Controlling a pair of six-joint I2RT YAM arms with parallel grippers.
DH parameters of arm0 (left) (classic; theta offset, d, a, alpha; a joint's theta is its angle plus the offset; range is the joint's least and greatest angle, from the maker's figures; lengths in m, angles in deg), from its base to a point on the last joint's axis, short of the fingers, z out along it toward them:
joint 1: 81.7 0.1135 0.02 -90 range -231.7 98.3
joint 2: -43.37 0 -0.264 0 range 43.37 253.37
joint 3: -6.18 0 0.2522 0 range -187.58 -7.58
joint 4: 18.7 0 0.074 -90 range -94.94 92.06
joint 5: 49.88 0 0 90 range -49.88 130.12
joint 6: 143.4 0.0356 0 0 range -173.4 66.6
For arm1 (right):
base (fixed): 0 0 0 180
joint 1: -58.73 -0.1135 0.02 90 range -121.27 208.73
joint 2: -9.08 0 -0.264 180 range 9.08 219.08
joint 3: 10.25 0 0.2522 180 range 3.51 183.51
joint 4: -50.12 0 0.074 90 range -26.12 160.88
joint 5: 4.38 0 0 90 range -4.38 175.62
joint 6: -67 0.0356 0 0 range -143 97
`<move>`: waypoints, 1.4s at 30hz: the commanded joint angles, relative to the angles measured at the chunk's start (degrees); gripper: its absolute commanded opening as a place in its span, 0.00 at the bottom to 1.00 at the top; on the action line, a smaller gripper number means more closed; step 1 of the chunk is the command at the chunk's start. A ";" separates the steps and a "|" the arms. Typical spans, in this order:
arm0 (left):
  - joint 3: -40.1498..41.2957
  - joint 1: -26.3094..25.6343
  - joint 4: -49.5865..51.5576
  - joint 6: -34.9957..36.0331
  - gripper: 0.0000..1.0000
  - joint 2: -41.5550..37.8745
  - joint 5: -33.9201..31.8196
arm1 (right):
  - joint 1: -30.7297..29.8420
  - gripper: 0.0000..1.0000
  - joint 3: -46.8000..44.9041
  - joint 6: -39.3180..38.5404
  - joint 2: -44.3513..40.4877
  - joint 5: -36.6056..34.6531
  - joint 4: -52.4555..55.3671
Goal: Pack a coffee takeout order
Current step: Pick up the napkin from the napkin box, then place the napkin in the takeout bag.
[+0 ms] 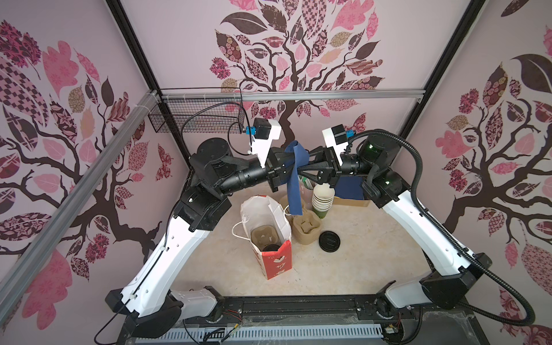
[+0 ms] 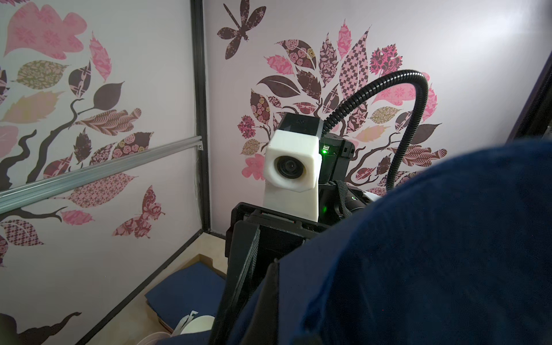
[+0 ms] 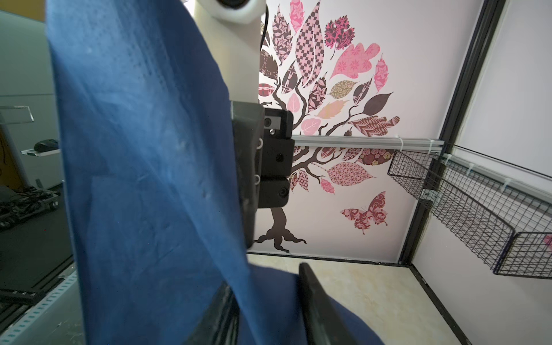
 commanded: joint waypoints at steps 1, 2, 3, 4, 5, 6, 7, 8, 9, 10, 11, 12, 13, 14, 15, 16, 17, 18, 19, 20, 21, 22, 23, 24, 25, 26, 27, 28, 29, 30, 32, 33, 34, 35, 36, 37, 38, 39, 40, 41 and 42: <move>0.00 0.42 -0.42 -0.67 0.00 0.14 1.37 | -0.36 0.29 2.33 0.47 0.47 1.35 -0.17; 0.03 0.41 -0.39 -0.65 0.00 0.17 1.25 | -0.36 0.28 2.35 0.53 0.49 1.35 0.04; 0.09 0.55 -0.39 -0.57 0.00 0.14 1.03 | -0.36 0.27 2.33 0.70 0.48 1.35 0.27; 0.17 0.55 -0.52 -0.53 0.00 0.10 0.65 | -0.36 0.25 2.37 0.75 0.47 1.39 0.52; 0.18 0.56 -0.65 -0.27 0.00 0.09 0.29 | -0.36 0.21 2.36 0.75 0.47 1.35 0.82; 0.09 0.53 -0.73 0.10 0.00 0.09 -0.08 | -0.40 0.18 2.13 0.74 0.43 1.27 0.99; 0.01 0.53 -0.64 0.58 0.01 -0.04 -0.61 | -0.36 0.15 2.08 0.80 0.34 1.05 1.10; 0.08 0.55 -0.53 1.25 0.06 -0.23 -1.43 | -0.36 0.12 1.93 0.75 0.24 0.53 1.32; 0.09 0.50 -0.28 1.97 0.13 -0.47 -2.28 | -0.37 0.10 1.79 1.03 0.19 -0.27 1.50; 0.13 0.55 0.00 2.80 0.20 -0.75 -2.91 | -0.36 0.09 1.89 1.53 0.17 -0.64 1.66; 0.45 0.49 0.37 3.92 0.26 -1.21 -3.94 | -0.36 0.06 2.15 1.88 0.19 -1.00 2.12; 0.76 0.51 0.69 5.08 0.35 -1.82 -5.39 | -0.36 0.04 2.46 2.02 0.29 -1.38 2.74; 1.11 0.56 1.03 6.11 0.44 -2.46 -6.90 | -0.36 0.02 2.62 2.16 0.26 -1.86 3.16; 1.59 0.51 1.50 7.46 0.56 -3.28 -8.89 | -0.36 0.00 2.57 2.25 0.10 -3.04 3.82; 2.05 0.51 1.98 8.76 0.66 -4.24 -11.42 | -0.38 0.00 2.45 2.04 -0.09 -3.99 4.39; 2.47 0.49 2.54 9.80 0.72 -5.10 -13.71 | -0.36 0.00 2.30 1.83 -0.43 -5.18 4.95; 3.10 0.56 3.13 10.96 0.77 -6.17 -16.55 | -0.36 0.00 2.10 1.72 -0.73 -6.74 5.85; 3.62 0.56 3.85 12.02 0.80 -7.31 -19.40 | -0.36 0.00 1.88 1.72 -0.97 -8.35 6.86; 4.13 0.56 4.62 12.99 0.82 -8.35 -21.90 | -0.36 0.00 1.73 1.76 -1.16 -10.10 7.84; 4.68 0.52 5.77 13.84 0.84 -9.56 -24.85 | -0.40 0.00 1.64 1.90 -1.24 -12.03 9.22; 5.36 0.50 6.79 14.55 0.84 -10.97 -27.67 | -0.36 0.00 1.66 1.90 -1.37 -13.77 10.74; 6.10 0.55 7.43 14.88 0.85 -12.27 -30.56 | -0.36 0.00 1.59 2.32 -1.47 -15.66 11.62; 7.00 0.52 8.17 14.78 0.85 -13.87 -34.24 | -0.36 0.00 1.43 3.19 -1.57 -18.16 12.58; 7.90 0.56 9.22 14.73 0.85 -15.48 -37.73 | -0.36 0.00 1.68 3.84 -1.63 -20.13 14.00; 8.48 0.51 10.29 14.31 0.85 -16.64 -41.17 | -0.36 0.00 1.95 4.39 -1.56 -22.27 15.31; 8.59 0.55 12.43 11.90 0.86 -17.70 -47.60 | -0.44 0.00 2.51 5.80 -1.40 -24.84 16.95; 7.55 0.56 16.47 9.31 0.87 -17.96 -53.23 | -0.56 0.00 3.47 6.66 -1.05 -26.15 19.11; 5.99 0.55 20.82 7.68 0.87 -17.93 -56.63 | -0.97 0.00 4.67 6.97 -0.78 -27.52 21.21; 4.04 0.56 26.31 4.76 0.87 -17.56 -59.62 | -2.11 0.00 5.89 7.04 -0.55 -30.34 23.65; 1.88 0.52 32.03 0.59 0.87 -17.01 -62.23 | -3.36 0.00 6.82 7.27 -0.48 -32.28 25.52; -0.65 0.56 42.03 -8.34 0.88 -16.10 -65.11 | -5.66 0.00 6.98 10.51 -0.92 -36.17 26.89; -0.77 0.56 46.11 -12.49 0.88 -15.92 -64.05 | -6.65 0.00 6.85 13.23 -1.17 -37.93 27.19; -0.54 0.56 48.86 -15.05 0.88 -15.83 -62.36 | -7.46 0.00 7.07 15.51 -1.12 -38.95 27.93; -0.48 0.55 51.99 -18.41 0.88 -15.44 -61.03 | -8.77 0.00 7.75 17.43 -0.79 -40.70 29.26; -0.51 0.56 55.01 -21.53 0.88 -15.01 -59.85 | -10.48 0.00 8.70 18.64 -0.48 -42.89 30.85; -0.60 0.56 57.00 -23.46 0.89 -14.59 -58.55 | -12.22 0.00 9.46 19.21 -0.14 -44.50 31.87; -0.90 0.56 59.47 -25.93 0.90 -13.98 -57.19 | -14.29 0.00 10.28 20.25 0.17 -47.13 32.94; -1.28 0.56 61.67 -28.34 0.91 -13.55 -55.72 | -15.80 0.00 11.08 22.15 0.44 -49.65 33.70; -1.38 0.54 63.05 -30.30 0.91 -13.01 -54.36 | -16.58 0.00 11.40 24.20 0.63 -50.95 33.96; -1.49 0.56 64.27 -31.79 0.92 -12.54 -52.55 | -17.30 0.00 11.42 27.00 0.71 -52.48 33.95; -1.37 0.56 65.45 -33.55 0.93 -12.26 -51.03 | -17.77 0.00 11.33 29.50 0.78 -54.17 34.05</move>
